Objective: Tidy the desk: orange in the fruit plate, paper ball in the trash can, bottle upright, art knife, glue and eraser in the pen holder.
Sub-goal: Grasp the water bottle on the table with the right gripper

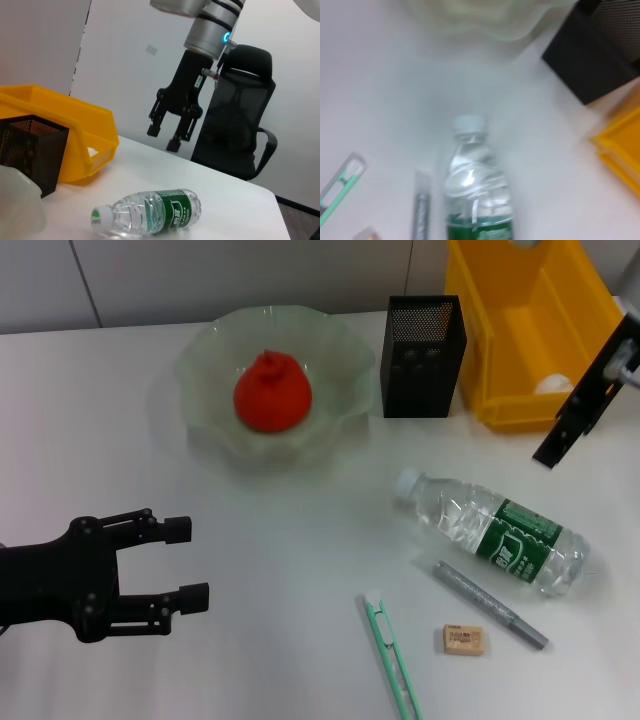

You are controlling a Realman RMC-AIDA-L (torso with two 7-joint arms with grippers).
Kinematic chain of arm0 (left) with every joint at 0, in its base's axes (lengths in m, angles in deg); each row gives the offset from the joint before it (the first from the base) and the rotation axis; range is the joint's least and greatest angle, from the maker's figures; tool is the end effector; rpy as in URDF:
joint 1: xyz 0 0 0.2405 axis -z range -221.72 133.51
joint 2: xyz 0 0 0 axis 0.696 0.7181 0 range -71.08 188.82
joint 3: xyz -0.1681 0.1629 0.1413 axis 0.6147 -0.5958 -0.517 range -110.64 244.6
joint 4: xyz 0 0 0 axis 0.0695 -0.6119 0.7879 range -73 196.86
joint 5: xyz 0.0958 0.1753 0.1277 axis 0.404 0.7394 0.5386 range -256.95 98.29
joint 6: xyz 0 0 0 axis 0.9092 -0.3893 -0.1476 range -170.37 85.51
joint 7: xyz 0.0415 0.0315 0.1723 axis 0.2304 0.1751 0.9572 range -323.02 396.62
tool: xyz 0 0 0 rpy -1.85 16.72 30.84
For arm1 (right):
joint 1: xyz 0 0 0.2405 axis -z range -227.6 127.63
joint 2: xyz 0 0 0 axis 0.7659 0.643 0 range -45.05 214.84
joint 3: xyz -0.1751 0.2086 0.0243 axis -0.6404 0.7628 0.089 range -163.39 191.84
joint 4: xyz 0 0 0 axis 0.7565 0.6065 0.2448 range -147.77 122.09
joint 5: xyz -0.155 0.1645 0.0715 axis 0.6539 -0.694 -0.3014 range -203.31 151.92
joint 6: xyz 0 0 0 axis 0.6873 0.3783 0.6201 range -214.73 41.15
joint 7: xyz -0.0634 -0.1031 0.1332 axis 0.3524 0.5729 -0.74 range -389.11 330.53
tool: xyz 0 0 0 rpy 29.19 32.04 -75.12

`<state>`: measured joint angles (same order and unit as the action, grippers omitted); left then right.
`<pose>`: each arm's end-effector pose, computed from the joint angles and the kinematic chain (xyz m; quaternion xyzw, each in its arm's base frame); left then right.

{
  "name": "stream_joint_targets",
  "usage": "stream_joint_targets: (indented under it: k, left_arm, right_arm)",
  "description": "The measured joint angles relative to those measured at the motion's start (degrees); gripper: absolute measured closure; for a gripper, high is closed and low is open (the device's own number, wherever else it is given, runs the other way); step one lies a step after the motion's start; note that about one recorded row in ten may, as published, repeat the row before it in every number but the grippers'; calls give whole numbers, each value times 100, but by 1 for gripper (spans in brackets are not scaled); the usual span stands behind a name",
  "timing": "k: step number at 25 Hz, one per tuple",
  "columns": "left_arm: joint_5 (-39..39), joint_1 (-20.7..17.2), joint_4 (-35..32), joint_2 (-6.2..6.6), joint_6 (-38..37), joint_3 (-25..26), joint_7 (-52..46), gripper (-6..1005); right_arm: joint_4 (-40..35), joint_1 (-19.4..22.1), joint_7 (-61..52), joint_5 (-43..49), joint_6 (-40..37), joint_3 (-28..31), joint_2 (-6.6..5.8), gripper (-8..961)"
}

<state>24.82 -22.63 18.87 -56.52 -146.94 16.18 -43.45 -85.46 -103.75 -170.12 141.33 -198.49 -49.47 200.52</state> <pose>-0.2777 0.3073 -0.0106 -0.9436 -0.1786 -0.2777 0.0261 0.1642 0.4252 0.0482 -0.8797 0.3130 -0.3127 0.1743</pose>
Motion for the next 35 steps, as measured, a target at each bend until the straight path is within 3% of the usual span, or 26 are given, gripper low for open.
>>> stream_joint_targets:
  k: [1, 2, 3, 7, 12, 25, 30, 32, 35]
  left_arm:
    - [0, -11, 0, -1, -3, 0, 2, 171]
    - [0, -11, 0, -1, -3, 0, 2, 171]
    - [0, -11, 0, -1, -3, 0, 2, 171]
    - [0, -54, 10, -22, -6, 0, 20, 172]
    - [0, -124, 49, -27, -3, 0, 67, 172]
    - [0, -171, 53, -34, 2, 0, 72, 174]
    - [0, -169, 52, -19, 2, 0, 72, 174]
    - [0, -166, 52, -17, 2, 0, 80, 175]
    - [0, -164, 52, -17, 2, 0, 112, 175]
  right_arm:
    - [61, -20, 42, -9, 14, -70, 34, 250]
    - [142, -37, 190, -20, 53, -167, 144, 250]
    - [142, -37, 190, -20, 53, -167, 144, 250]
    - [428, -69, 397, -63, 246, -536, 341, 251]
    - [930, -129, 384, -87, 582, -844, 349, 252]
    - [1566, -293, 56, -185, 945, -863, 373, 251]
    - [1597, -309, -78, -164, 1000, -966, 373, 193]
    - [1577, -310, -136, -140, 1023, -1007, 373, 129]
    - [1575, -310, -137, -136, 1026, -1010, 373, 143]
